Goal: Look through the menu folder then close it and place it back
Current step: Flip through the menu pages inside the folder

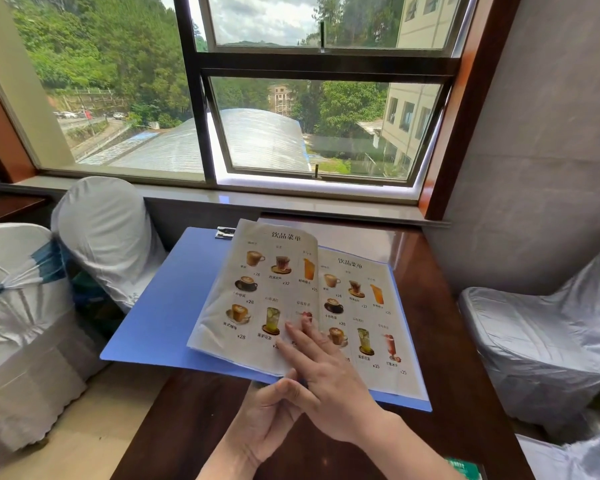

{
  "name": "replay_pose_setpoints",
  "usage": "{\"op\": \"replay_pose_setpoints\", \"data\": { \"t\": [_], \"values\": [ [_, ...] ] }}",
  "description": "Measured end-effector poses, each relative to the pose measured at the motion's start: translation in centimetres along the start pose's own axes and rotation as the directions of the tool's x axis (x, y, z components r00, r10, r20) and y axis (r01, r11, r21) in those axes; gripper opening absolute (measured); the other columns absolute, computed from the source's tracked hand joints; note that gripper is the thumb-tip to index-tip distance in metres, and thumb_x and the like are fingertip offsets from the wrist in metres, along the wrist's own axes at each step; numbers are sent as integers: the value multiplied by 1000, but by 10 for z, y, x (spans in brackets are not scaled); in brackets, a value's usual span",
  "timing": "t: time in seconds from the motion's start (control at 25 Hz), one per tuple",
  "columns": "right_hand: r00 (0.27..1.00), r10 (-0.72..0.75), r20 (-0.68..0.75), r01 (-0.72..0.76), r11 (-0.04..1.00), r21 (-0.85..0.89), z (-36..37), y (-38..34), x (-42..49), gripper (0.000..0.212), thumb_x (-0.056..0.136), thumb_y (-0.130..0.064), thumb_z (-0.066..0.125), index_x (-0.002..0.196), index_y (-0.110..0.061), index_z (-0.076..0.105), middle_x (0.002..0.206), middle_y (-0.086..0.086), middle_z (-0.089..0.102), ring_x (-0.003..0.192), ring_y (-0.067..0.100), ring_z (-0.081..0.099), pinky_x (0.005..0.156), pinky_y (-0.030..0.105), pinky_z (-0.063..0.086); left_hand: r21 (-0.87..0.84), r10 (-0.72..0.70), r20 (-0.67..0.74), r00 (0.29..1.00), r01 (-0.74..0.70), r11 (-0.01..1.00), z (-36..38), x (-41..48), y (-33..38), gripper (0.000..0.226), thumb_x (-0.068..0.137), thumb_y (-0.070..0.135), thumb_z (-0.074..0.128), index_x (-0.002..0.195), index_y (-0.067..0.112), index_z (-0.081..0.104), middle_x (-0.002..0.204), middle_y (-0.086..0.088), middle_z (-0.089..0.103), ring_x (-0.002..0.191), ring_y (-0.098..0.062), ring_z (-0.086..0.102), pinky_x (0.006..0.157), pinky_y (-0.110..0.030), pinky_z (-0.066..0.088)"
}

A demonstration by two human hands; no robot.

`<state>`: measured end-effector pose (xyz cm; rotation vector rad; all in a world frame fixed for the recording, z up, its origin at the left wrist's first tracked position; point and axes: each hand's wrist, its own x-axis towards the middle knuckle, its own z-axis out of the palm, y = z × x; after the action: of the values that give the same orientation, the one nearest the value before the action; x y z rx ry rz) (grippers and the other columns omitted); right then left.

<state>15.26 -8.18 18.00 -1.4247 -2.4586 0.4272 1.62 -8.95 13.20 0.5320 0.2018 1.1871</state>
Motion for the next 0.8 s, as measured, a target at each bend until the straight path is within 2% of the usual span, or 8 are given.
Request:
{"op": "replay_pose_setpoints", "data": {
  "t": [0.32, 0.44, 0.52, 0.6, 0.64, 0.72, 0.76, 0.8],
  "values": [
    [983, -6, -186, 43, 980, 196, 0, 14, -3, 72, 94, -72, 19, 149, -34, 46, 163, -25, 21, 152, -7, -3, 126, 31, 5, 59, -1, -60, 998, 5, 998, -5, 1, 3, 66, 81, -5, 70, 140, 19, 51, 140, -19, 57, 120, -36, 61, 88, -54, 54],
    [908, 226, -354, -130, 953, 275, -7, 40, -12, 57, 95, -61, 48, 142, -30, 52, 162, -21, 24, 154, 7, 8, 123, 35, 16, 65, -9, -101, 995, 16, 998, -13, 0, 9, 62, 79, -12, 65, 132, 18, 58, 142, -22, 54, 129, -46, 51, 88, -63, 52],
    [794, 468, -387, -378, 880, 287, -15, 67, -19, 59, 91, -50, 64, 141, -22, 50, 160, -1, 35, 150, 24, 24, 120, 44, 27, 26, -24, -139, 990, 28, 999, -20, -3, 12, 65, 75, -14, 69, 129, 20, 60, 141, -23, 54, 128, -48, 50, 84, -64, 53],
    [646, 724, -242, -574, 669, 472, -26, 97, -28, 69, 86, -46, 72, 142, -13, 47, 148, 10, 50, 136, 32, 45, 105, 45, 40, 13, -35, -147, 988, 38, 999, -24, -4, 14, 72, 74, -15, 70, 132, 23, 56, 142, -24, 53, 128, -49, 50, 82, -64, 54],
    [580, 811, -79, -592, 486, 643, -30, 109, -32, 76, 83, -43, 76, 143, -8, 45, 141, 12, 57, 128, 34, 56, 97, 44, 46, 16, -42, -147, 988, 45, 999, -26, -3, 15, 73, 74, -15, 70, 133, 24, 54, 142, -24, 53, 128, -49, 50, 82, -64, 54],
    [592, 764, 256, -454, 53, 890, -31, 128, -37, 64, 82, -25, 79, 135, 1, 55, 119, 18, 74, 105, 37, 73, 81, 46, 60, 35, -64, -143, 988, 70, 997, -30, -2, 15, 72, 76, -15, 69, 134, 24, 53, 143, -24, 52, 129, -50, 49, 84, -65, 53],
    [619, 724, 304, -399, -43, 916, -28, 132, -39, 45, 86, -14, 74, 127, 1, 61, 108, 20, 78, 94, 39, 77, 71, 47, 63, 47, -80, -135, 988, 87, 995, -33, -1, 15, 69, 78, -15, 67, 134, 23, 54, 143, -24, 51, 130, -50, 48, 85, -67, 51],
    [637, 713, 293, -372, -49, 927, -24, 135, -40, 32, 90, -5, 69, 121, -2, 64, 101, 21, 79, 88, 39, 78, 65, 48, 64, 56, -93, -129, 987, 101, 993, -35, -1, 15, 66, 80, -14, 65, 133, 23, 55, 144, -25, 50, 131, -50, 47, 88, -68, 50]
  ]
}}
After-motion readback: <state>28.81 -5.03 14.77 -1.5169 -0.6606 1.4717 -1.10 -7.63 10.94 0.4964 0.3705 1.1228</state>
